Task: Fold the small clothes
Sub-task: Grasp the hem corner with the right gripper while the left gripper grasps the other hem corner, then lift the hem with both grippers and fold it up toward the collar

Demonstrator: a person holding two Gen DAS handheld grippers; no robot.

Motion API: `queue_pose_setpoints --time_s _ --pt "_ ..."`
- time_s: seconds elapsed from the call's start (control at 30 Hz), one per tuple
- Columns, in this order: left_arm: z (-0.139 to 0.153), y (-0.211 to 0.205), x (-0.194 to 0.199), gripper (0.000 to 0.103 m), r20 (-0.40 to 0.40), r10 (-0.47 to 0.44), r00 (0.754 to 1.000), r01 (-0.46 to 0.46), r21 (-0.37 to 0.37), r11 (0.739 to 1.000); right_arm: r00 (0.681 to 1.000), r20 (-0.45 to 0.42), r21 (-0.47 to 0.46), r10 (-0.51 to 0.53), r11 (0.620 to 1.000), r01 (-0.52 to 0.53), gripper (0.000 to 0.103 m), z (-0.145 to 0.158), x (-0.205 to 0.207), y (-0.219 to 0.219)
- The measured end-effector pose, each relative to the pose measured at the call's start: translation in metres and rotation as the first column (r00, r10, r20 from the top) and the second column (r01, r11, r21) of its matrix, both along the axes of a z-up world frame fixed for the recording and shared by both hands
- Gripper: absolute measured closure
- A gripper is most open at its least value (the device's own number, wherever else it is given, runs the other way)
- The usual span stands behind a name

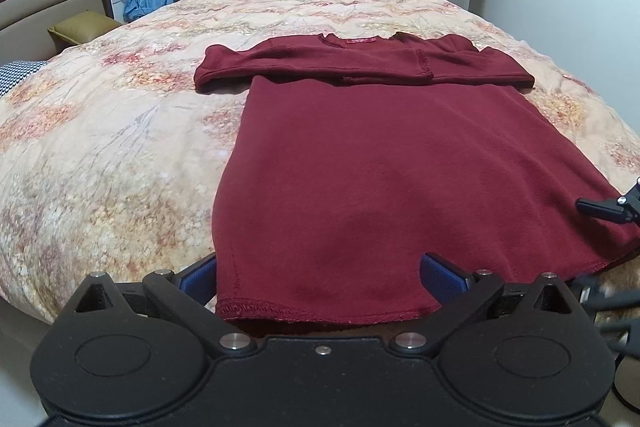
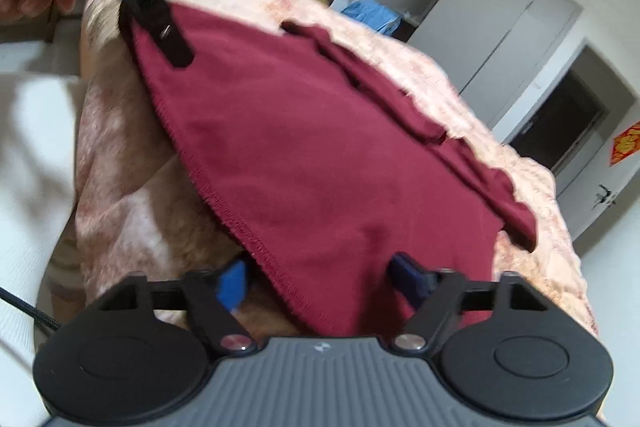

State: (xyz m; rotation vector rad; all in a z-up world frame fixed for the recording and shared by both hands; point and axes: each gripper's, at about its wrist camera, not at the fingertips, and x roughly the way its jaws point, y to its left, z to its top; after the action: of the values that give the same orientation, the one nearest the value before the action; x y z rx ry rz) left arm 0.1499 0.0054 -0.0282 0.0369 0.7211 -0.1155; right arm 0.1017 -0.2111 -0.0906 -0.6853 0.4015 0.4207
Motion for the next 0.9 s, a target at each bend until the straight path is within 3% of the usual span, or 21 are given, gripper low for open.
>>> queue_pose_setpoints --time_s 0.07,0.1,0.13,0.3,0.57,0.7,0.8,0.9 --pt "0.001 -0.001 0.0 0.001 0.004 -0.006 1.0 0.006 0.001 1.0 1.0 0.008 0.045 0.004 0.999 -0.004 0.062 0.006 -0.002 -0.002" --pt "0.001 -0.001 0.0 0.001 0.006 -0.008 1.0 0.008 0.002 1.0 1.0 0.001 0.07 0.016 0.997 -0.016 0.081 0.011 -0.002 -0.005" --pt "0.002 -0.001 0.0 0.001 0.011 -0.012 1.0 0.012 0.002 1.0 1.0 -0.008 0.093 0.024 0.995 -0.023 0.087 0.016 -0.002 -0.006" --pt "0.002 -0.005 -0.012 0.001 0.09 -0.056 0.994 0.056 0.002 0.998 0.993 -0.105 0.202 0.059 0.979 -0.037 0.087 0.039 0.009 -0.016" --pt "-0.012 -0.024 -0.046 0.001 0.242 -0.19 0.952 0.181 0.058 0.982 0.959 -0.276 0.374 0.062 0.926 0.047 0.087 0.073 0.04 -0.039" --pt "-0.01 -0.04 -0.062 0.001 0.361 -0.238 0.902 0.185 0.173 0.967 0.94 -0.337 0.43 0.054 0.897 0.103 0.087 0.08 0.051 -0.048" --pt "-0.007 -0.055 -0.076 0.001 0.447 -0.291 0.846 0.184 0.268 0.946 0.931 -0.361 0.449 0.053 0.885 0.124 0.087 0.081 0.057 -0.053" --pt "-0.008 -0.07 -0.084 0.001 0.48 -0.36 0.8 0.206 0.343 0.917 0.922 -0.382 0.46 0.061 0.878 0.133 0.087 0.081 0.063 -0.055"
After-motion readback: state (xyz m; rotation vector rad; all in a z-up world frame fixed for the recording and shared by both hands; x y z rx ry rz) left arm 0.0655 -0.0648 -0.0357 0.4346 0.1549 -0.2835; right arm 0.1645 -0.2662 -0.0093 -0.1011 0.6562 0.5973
